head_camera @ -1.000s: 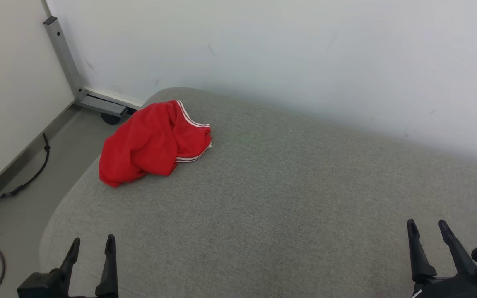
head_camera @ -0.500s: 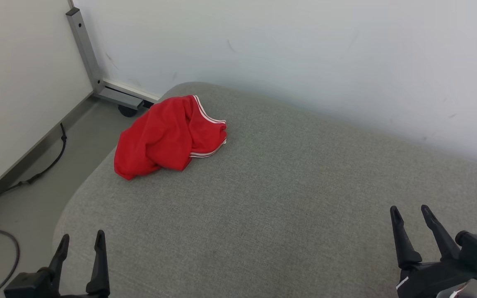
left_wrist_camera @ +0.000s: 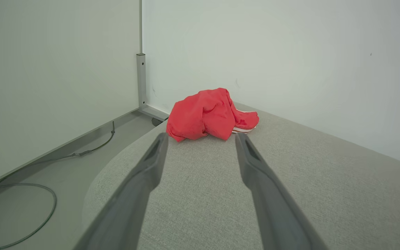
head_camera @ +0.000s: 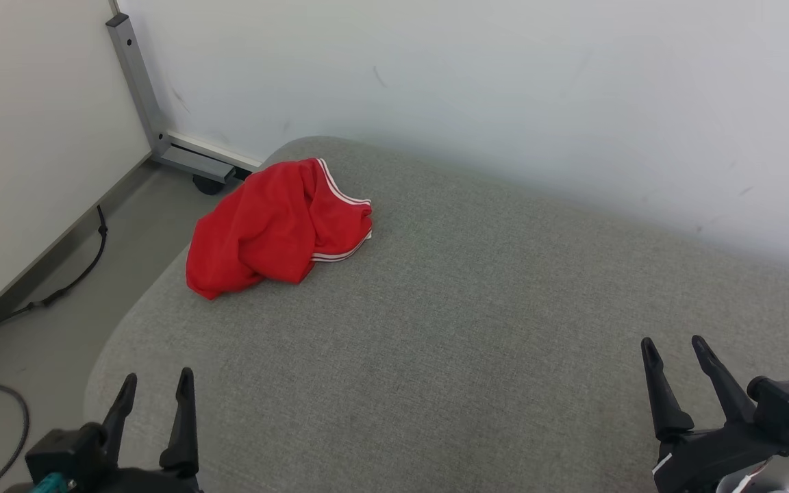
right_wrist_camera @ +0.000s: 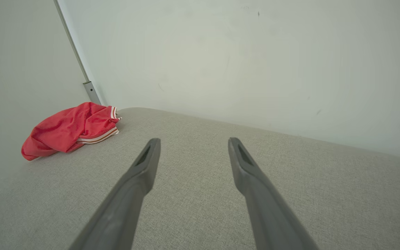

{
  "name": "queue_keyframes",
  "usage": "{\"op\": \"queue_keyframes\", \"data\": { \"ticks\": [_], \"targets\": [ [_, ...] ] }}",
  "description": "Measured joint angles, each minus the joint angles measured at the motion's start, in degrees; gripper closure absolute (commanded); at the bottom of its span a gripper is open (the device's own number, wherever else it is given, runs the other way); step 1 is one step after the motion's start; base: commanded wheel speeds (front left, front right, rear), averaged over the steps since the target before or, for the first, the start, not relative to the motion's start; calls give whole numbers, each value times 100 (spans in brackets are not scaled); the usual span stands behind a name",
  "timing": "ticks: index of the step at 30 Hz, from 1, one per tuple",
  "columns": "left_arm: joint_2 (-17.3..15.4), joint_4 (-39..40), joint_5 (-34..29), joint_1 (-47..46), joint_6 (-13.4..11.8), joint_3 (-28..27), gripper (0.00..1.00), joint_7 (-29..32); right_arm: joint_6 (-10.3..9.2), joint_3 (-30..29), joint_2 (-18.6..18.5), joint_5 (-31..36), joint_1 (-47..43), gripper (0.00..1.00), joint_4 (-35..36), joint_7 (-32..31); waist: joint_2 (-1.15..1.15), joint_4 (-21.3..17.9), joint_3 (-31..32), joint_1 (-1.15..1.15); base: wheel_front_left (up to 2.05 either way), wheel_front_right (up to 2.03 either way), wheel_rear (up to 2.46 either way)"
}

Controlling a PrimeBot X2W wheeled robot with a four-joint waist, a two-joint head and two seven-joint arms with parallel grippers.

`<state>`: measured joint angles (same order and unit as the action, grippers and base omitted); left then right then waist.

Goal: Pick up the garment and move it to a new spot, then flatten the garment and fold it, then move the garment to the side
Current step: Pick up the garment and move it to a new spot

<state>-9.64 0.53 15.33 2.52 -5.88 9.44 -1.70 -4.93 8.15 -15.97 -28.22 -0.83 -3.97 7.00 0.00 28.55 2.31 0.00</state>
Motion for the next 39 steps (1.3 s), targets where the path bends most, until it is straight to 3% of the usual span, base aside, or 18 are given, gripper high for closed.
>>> {"op": "queue_keyframes", "data": {
  "ticks": [12, 23, 26, 39],
  "targets": [
    [-249, -757, 244, -1131, 494, -1, 0, 322, 38, 87, -7, 23, -94, 0, 99, -31, 0, -230, -38, 0, 0, 0, 0],
    [-423, -1903, 554, -3091, 951, -189, 0, 705, 35, 11, -222, 143, 160, 0, 394, -197, 0, -616, -567, 0, 0, 0, 0],
    [-535, -2669, 728, -3916, 1146, -168, 0, 975, 32, -11, -314, 198, 407, 0, 500, -298, 0, -798, -914, 1, 0, 0, 0],
    [-898, -4170, 1126, -5313, 1284, -292, 0, 1534, -10, 32, -435, 385, 1040, 0, 793, -525, 1, -1231, -1662, 1, 0, 0, 0]
  ]
}}
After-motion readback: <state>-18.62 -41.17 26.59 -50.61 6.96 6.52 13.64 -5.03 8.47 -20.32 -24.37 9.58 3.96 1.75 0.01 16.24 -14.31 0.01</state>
